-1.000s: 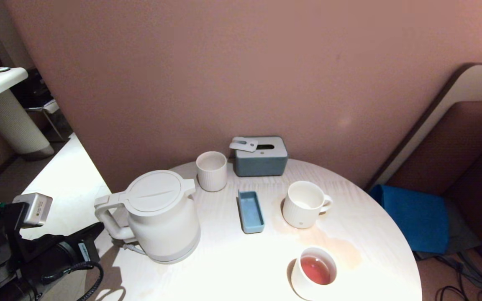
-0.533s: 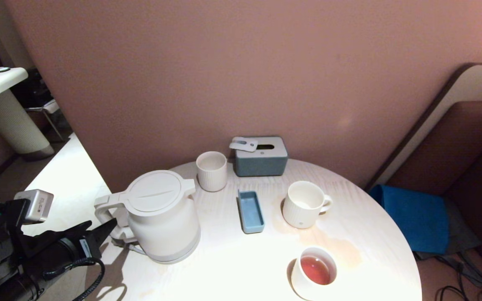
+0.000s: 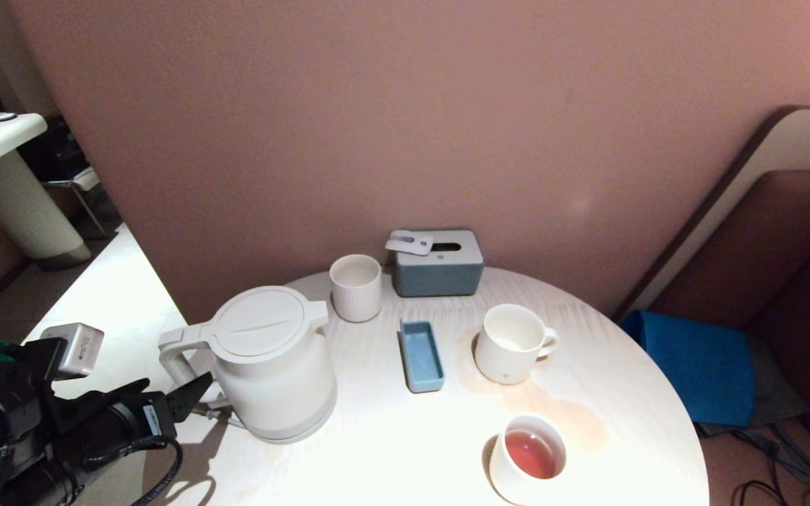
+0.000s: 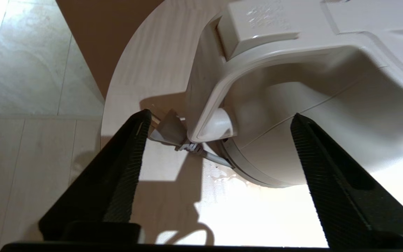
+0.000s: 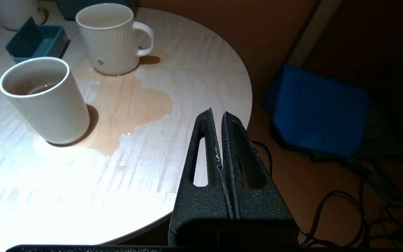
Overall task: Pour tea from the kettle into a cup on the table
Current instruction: Pick up the kettle
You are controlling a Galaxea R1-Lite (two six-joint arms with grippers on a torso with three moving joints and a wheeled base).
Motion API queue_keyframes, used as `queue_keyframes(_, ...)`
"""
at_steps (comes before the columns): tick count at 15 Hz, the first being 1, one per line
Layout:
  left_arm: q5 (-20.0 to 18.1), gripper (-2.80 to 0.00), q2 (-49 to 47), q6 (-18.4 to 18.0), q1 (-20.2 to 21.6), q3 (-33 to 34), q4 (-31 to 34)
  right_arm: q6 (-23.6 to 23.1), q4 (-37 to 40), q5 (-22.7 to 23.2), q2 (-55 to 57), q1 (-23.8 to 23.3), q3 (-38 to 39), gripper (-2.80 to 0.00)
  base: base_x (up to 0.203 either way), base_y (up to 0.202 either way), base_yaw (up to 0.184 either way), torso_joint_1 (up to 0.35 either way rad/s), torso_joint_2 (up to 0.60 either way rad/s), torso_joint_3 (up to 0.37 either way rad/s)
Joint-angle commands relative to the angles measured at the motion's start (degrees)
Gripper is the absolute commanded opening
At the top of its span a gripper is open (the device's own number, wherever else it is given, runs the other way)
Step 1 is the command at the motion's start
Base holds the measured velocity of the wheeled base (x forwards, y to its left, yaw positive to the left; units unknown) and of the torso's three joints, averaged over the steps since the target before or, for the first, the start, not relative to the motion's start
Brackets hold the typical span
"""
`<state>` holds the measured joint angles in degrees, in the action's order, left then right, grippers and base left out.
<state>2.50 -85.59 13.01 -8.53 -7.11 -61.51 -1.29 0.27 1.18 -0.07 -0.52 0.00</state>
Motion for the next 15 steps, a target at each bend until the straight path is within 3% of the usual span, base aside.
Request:
queue_keyframes(1, 0.0, 0.00, -2.7, 0.1, 0.0, -0.6, -1.7, 0.0, 0.0, 0.0, 0.1, 0.0, 0.0, -2.80, 0.000, 0.000, 0.000, 0.000, 0.00, 0.000)
queue_keyframes(7, 0.0, 0.00, -6.6, -0.5, 0.0, -1.1, -9.8, 0.0, 0.0, 0.0, 0.1, 0.1, 0.0, -2.80, 0.000, 0.000, 0.000, 0.000, 0.00, 0.000)
queue_keyframes(15, 0.1, 0.00, -7.4, -3.3, 1.8, 0.4, -9.9, 0.0, 0.0, 0.0, 0.1, 0.0, 0.0, -2.80, 0.000, 0.000, 0.000, 0.000, 0.00, 0.000)
